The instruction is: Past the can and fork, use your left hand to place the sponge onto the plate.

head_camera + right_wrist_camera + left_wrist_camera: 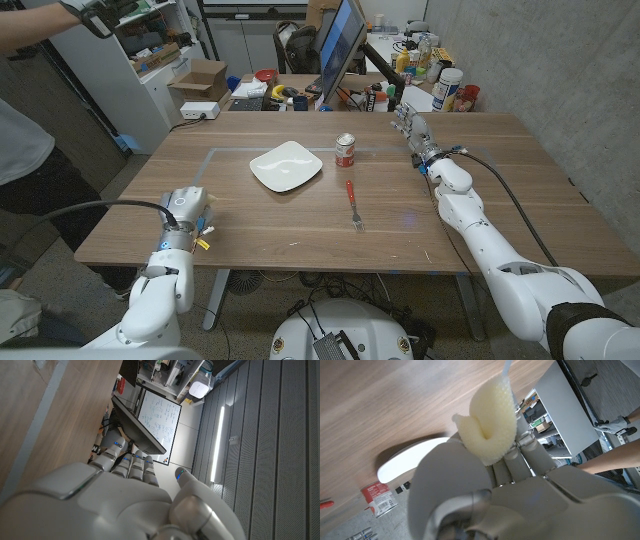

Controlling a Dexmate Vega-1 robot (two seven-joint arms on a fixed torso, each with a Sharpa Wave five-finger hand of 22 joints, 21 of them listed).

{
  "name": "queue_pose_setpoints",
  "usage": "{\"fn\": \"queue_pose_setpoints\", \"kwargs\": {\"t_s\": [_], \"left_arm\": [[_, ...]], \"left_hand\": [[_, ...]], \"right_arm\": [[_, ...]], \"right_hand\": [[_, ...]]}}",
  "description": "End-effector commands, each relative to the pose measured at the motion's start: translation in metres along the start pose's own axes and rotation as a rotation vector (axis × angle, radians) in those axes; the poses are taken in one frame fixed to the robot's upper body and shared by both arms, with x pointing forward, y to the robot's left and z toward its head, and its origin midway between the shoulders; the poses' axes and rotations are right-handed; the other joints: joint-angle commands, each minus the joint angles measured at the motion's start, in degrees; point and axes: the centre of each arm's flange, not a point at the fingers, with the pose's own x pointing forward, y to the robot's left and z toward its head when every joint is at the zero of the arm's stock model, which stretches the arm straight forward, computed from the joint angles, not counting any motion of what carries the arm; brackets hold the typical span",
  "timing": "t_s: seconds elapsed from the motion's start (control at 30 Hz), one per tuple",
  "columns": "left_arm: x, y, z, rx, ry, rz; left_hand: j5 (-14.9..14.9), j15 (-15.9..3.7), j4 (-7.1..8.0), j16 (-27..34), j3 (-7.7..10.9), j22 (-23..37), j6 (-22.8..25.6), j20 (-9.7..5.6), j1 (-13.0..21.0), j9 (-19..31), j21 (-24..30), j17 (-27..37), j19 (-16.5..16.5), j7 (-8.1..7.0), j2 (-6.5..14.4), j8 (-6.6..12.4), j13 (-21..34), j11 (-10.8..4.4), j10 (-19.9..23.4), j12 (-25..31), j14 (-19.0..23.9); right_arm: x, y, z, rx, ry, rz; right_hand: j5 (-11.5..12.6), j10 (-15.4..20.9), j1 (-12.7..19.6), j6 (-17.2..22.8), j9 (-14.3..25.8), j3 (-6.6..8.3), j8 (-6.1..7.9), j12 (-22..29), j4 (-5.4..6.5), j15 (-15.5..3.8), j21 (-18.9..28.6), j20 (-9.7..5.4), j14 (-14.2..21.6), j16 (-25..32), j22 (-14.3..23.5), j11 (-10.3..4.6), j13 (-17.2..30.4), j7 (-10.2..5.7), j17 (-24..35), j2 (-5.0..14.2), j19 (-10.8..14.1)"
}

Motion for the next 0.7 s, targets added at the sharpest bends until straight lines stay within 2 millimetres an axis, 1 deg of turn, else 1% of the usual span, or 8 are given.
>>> {"fn": "queue_pose_setpoints", "kwargs": {"t_s": [0.03,0.1,0.17,0.27,0.33,0.53,0.63,0.7], "left_arm": [[0.010,0.021,-0.005,-0.012,-0.035,0.048],[0.012,0.023,-0.006,-0.009,-0.066,0.083],[0.013,0.026,-0.006,-0.003,-0.063,0.091],[0.015,0.030,-0.005,0.015,-0.070,0.104],[0.016,0.033,-0.004,0.014,-0.075,0.110],[0.018,0.036,-0.002,0.021,-0.096,0.124],[0.018,0.037,-0.002,0.018,-0.107,0.133],[0.020,0.038,-0.001,0.051,-0.121,0.120]], "left_hand": [[-0.1,-3.71,0.19,-0.1,0.26,0.2,2.3,-0.41,4.4,0.1,0.9,0.2,0.1,1.54,3.7,-0.38,0.4,-2.60,2.9,0.3,4.1],[-0.1,-3.69,0.21,-0.1,0.27,0.2,2.5,-0.42,4.4,0.1,1.1,0.2,0.1,1.41,3.7,-0.40,0.5,-2.69,2.9,0.3,4.1],[-0.1,-3.68,0.26,-0.2,0.27,0.2,2.7,-0.40,4.4,0.1,1.3,0.3,-0.1,1.29,3.6,-0.46,0.6,-3.19,2.9,0.2,4.2],[-0.1,-3.68,0.29,-0.2,0.25,0.2,2.8,-0.38,4.4,0.1,1.4,0.2,-0.2,1.19,3.6,-0.51,0.7,-2.99,3.0,0.3,4.2],[-0.1,-3.68,0.33,-0.3,0.22,0.2,3.1,-0.22,4.3,0.1,1.7,0.3,-0.4,0.96,3.5,-0.56,0.7,-3.54,3.0,0.2,4.1],[-0.1,-3.68,0.44,-0.4,0.18,0.2,3.5,-0.24,4.2,0.2,2.2,0.3,-0.3,0.76,3.5,-0.61,0.5,-3.04,3.5,0.1,4.2],[-0.1,-3.68,0.45,-0.5,0.15,0.2,3.6,-0.22,4.2,0.2,2.5,0.3,-0.4,0.81,3.4,-0.77,0.3,-3.87,3.4,-0.2,4.3],[-0.1,-3.65,0.52,-0.6,0.11,0.1,3.8,-0.23,4.1,0.2,2.7,0.2,-0.4,0.70,3.4,-0.83,0.3,-3.48,3.8,-0.1,4.3]], "right_arm": [[0.004,-0.003,0.002,0.003,-0.006,-0.004],[0.003,-0.003,0.002,0.001,-0.005,-0.006],[0.002,-0.004,0.001,0.001,-0.003,-0.004],[0.001,-0.005,0.000,0.010,-0.003,-0.007],[-0.001,-0.006,-0.001,0.015,-0.005,-0.010],[-0.005,-0.008,0.002,0.012,-0.016,-0.008],[-0.007,-0.008,0.003,0.012,-0.020,-0.006],[-0.009,-0.008,0.004,0.014,-0.026,-0.003]], "right_hand": [[0.4,0.3,-0.4,0.0,0.3,0.46,0.36,0.3,0.11,-0.21,-0.2,-2.24,0.3,-0.1,0.3,-0.04,0.2,-0.34,0.0,2.55,0.5],[0.4,0.3,-0.4,0.0,0.3,0.47,0.36,0.3,0.11,-0.19,-0.2,-2.23,0.3,-0.1,0.3,0.03,0.2,-0.33,0.0,2.54,0.5],[0.4,0.3,-0.4,0.0,0.3,0.49,0.36,0.3,0.11,-0.17,-0.2,-2.23,0.3,-0.1,0.3,0.07,0.2,-0.33,0.0,2.54,0.5],[0.4,0.3,-0.4,0.0,0.3,0.50,0.35,0.3,0.12,-0.16,-0.2,-2.26,0.3,-0.1,0.3,0.05,0.2,-0.33,0.0,2.54,0.5],[0.4,0.3,-0.4,0.0,0.3,0.52,0.35,0.3,0.12,-0.13,-0.3,-2.25,0.3,-0.1,0.3,-0.02,0.2,-0.33,0.0,2.54,0.5],[0.4,0.3,-0.4,0.0,0.3,0.55,0.35,0.3,0.12,-0.13,-0.4,-2.26,0.3,-0.1,0.3,0.10,0.2,-0.31,0.0,2.52,0.6],[0.4,0.3,-0.4,0.0,0.3,0.56,0.35,0.3,0.12,-0.12,-0.4,-2.28,0.2,-0.1,0.3,0.01,0.2,-0.27,0.0,2.51,0.6],[0.4,0.3,-0.4,0.0,0.3,0.57,0.35,0.3,0.12,-0.16,-0.4,-2.26,0.3,-0.1,0.3,-0.02,0.2,-0.27,0.0,2.51,0.6]]}}
